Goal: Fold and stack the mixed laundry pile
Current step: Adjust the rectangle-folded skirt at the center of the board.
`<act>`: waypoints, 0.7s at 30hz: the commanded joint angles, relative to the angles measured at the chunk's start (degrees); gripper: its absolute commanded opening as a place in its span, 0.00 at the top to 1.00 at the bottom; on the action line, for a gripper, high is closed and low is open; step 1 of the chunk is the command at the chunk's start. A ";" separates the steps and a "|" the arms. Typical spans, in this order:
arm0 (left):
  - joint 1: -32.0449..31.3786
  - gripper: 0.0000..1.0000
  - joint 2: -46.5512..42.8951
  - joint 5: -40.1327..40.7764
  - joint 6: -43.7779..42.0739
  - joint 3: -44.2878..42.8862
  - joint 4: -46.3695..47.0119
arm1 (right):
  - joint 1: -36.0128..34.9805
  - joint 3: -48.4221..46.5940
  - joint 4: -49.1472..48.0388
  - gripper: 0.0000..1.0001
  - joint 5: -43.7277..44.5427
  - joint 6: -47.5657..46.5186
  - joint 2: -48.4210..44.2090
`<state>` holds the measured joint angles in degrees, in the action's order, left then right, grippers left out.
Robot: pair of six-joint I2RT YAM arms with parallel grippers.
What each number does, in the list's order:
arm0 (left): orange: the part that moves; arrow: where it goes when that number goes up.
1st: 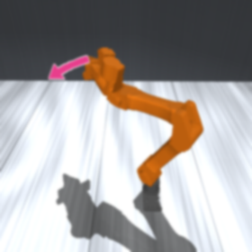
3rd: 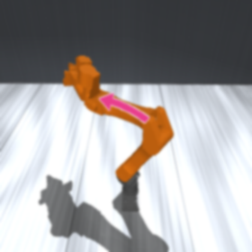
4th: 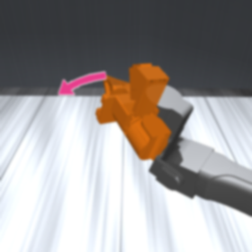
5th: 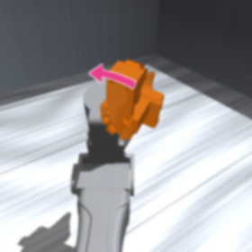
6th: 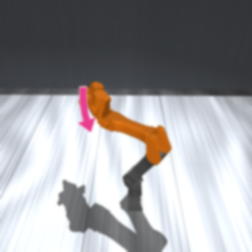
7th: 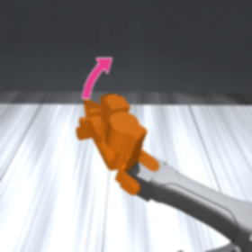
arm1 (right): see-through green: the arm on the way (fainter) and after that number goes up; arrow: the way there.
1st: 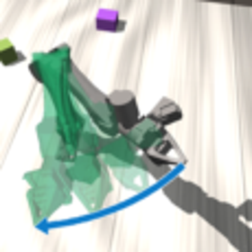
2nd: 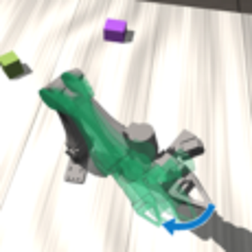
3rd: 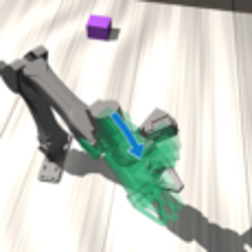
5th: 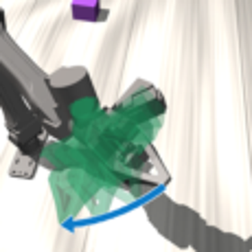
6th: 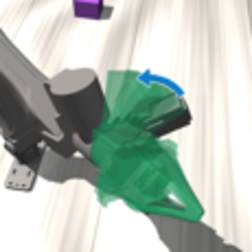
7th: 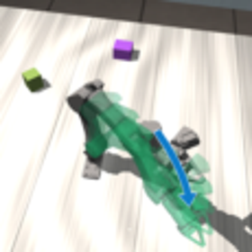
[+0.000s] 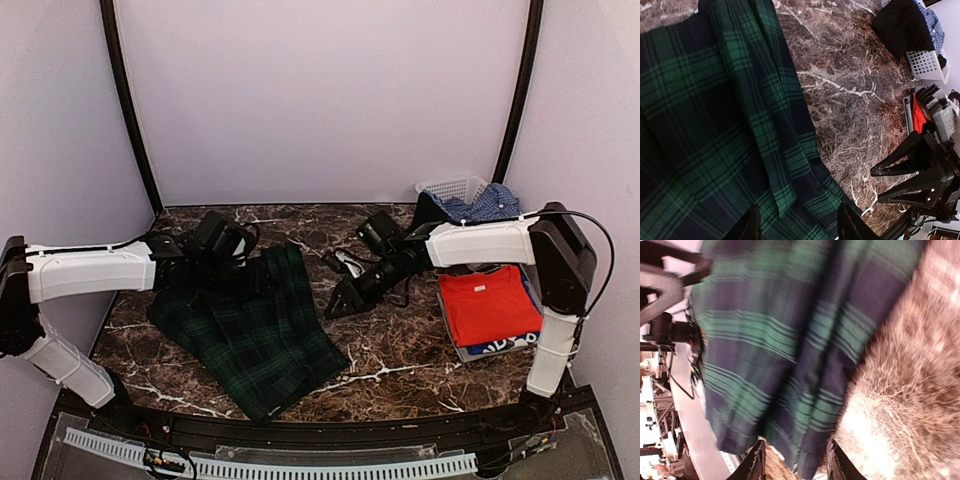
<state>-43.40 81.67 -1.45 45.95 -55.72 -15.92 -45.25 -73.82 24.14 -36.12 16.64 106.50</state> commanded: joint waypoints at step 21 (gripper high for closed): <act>-3.89 0.95 15.41 -2.85 7.90 -1.38 5.48 | -2.03 5.12 -7.91 0.80 -7.02 2.30 10.97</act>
<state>-46.94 97.32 -3.01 53.52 -55.75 -12.45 -46.78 -70.17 19.62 -40.47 18.28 116.05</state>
